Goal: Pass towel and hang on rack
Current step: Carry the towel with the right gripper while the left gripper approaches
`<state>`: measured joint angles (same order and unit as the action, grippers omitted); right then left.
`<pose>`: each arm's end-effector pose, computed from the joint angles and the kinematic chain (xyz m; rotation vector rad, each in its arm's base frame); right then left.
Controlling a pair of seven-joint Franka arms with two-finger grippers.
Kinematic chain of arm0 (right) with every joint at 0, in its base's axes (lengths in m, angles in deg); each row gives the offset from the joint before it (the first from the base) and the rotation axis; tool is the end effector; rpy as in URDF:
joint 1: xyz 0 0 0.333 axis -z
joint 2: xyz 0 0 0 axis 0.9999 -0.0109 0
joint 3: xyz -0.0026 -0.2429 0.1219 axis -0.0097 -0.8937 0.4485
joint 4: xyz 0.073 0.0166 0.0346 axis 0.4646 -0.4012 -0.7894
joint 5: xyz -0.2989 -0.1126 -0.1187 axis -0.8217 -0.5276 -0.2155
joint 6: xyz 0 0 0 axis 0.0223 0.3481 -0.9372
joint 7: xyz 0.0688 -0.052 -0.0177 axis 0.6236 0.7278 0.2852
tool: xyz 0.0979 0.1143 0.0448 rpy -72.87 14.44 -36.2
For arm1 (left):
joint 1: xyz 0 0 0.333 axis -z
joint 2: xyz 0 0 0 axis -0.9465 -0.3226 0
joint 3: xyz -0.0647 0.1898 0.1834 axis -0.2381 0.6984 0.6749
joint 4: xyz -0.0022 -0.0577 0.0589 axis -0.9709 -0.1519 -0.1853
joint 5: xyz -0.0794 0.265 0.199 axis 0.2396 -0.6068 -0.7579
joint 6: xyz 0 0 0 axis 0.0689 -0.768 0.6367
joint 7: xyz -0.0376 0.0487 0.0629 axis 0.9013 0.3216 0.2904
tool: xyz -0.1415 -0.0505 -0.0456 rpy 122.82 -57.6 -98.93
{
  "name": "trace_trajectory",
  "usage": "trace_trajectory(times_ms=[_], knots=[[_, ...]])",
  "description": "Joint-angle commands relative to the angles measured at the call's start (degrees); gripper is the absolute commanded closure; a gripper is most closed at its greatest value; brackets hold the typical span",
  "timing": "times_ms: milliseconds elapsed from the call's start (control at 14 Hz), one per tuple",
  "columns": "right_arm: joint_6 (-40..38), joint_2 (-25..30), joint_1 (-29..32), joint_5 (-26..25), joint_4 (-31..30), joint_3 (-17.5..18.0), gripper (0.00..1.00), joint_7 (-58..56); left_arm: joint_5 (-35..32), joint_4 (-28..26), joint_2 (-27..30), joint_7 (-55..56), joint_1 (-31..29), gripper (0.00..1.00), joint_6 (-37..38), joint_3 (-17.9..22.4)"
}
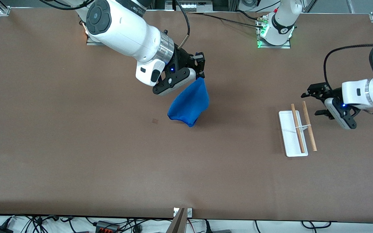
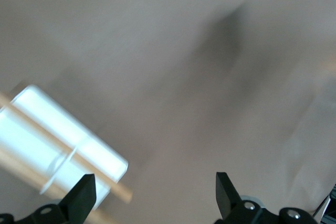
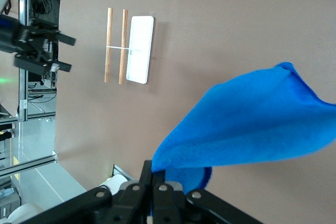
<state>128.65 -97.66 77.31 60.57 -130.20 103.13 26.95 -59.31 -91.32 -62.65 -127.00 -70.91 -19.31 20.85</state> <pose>0.4859 0.4619 0.5021 -2.4901 -0.2606 0.0406 0.5387 -0.0106 0.3558 2.4520 -0.9856 -0.0066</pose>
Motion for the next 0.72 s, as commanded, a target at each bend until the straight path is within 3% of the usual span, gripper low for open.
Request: trace_trajectory(times_ms=[0, 215, 430, 645], knots=[[0.01, -0.85, -0.76, -0.38, 1.71, 0.22, 1.0, 1.35, 8.42, 0.76, -5.88, -11.74, -0.18, 0.0, -1.68, -0.06], [0.01, -0.94, -0.68, -0.38, 1.54, 0.13, 1.0, 1.44, 13.64, -0.64, -8.79, -15.74, 0.61, 0.0, -1.42, -1.11], [0.01, -1.38, -0.76, -0.55, 1.01, 0.13, 1.0, 1.52, 20.04, -0.47, -12.75, -17.48, 0.61, 0.0, -1.59, -6.55], [2.36, -2.26, -1.2, -0.38, 0.31, 0.04, 1.0, 1.44, 29.79, -0.56, -15.21, -28.0, 1.4, 0.0, -2.2, -8.76]])
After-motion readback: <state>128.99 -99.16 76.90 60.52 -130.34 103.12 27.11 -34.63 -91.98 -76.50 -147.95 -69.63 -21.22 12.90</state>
